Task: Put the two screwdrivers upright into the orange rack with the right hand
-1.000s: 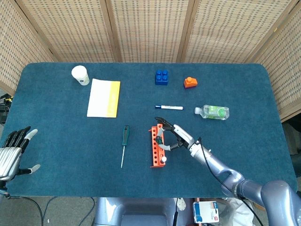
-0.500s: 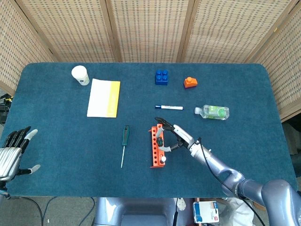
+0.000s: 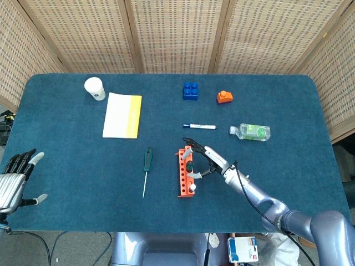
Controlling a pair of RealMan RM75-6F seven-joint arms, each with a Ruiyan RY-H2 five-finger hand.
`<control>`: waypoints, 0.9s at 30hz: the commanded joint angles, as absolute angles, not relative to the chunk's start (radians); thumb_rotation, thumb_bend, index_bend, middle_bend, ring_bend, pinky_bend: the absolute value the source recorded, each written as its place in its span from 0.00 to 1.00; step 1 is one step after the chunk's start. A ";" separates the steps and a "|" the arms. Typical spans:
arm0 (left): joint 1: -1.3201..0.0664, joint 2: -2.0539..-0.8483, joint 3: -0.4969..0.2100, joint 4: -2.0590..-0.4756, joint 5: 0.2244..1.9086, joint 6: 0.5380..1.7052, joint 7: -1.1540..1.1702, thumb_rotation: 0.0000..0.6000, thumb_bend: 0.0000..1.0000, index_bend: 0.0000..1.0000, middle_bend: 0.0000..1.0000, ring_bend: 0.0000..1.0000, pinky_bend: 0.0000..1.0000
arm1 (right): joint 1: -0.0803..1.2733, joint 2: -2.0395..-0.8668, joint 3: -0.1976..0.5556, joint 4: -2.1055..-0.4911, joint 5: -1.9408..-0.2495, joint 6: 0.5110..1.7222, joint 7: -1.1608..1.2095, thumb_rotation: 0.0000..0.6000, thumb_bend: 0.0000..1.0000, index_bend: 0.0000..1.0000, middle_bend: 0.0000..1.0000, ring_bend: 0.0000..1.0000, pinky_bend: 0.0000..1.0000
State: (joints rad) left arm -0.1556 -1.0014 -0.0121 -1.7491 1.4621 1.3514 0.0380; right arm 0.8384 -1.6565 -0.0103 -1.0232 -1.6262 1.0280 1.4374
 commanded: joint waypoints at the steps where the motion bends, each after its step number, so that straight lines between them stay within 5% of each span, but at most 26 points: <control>1: -0.155 -1.001 -0.012 -1.749 1.463 1.352 0.037 1.00 0.00 0.00 0.00 0.00 0.00 | 0.842 -1.646 -0.009 -1.034 -1.626 1.025 1.431 1.00 0.10 0.19 0.00 0.00 0.00; 6: -0.154 -0.999 -0.011 -1.749 1.467 1.356 0.033 1.00 0.00 0.00 0.00 0.00 0.00 | 0.846 -1.618 -0.001 -1.065 -1.623 1.026 1.404 1.00 0.01 0.01 0.00 0.00 0.00; 27: -0.118 -0.971 0.016 -1.746 1.565 1.436 -0.039 1.00 0.00 0.00 0.00 0.00 0.00 | 0.762 -1.203 0.065 -1.483 -1.606 1.165 0.764 1.00 0.00 0.00 0.00 0.00 0.00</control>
State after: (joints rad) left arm -0.1215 -0.9728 0.0138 -1.7478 1.5596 1.4306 -0.0354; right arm 0.7992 -1.2959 0.0577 -1.3966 -1.6011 1.1160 0.8910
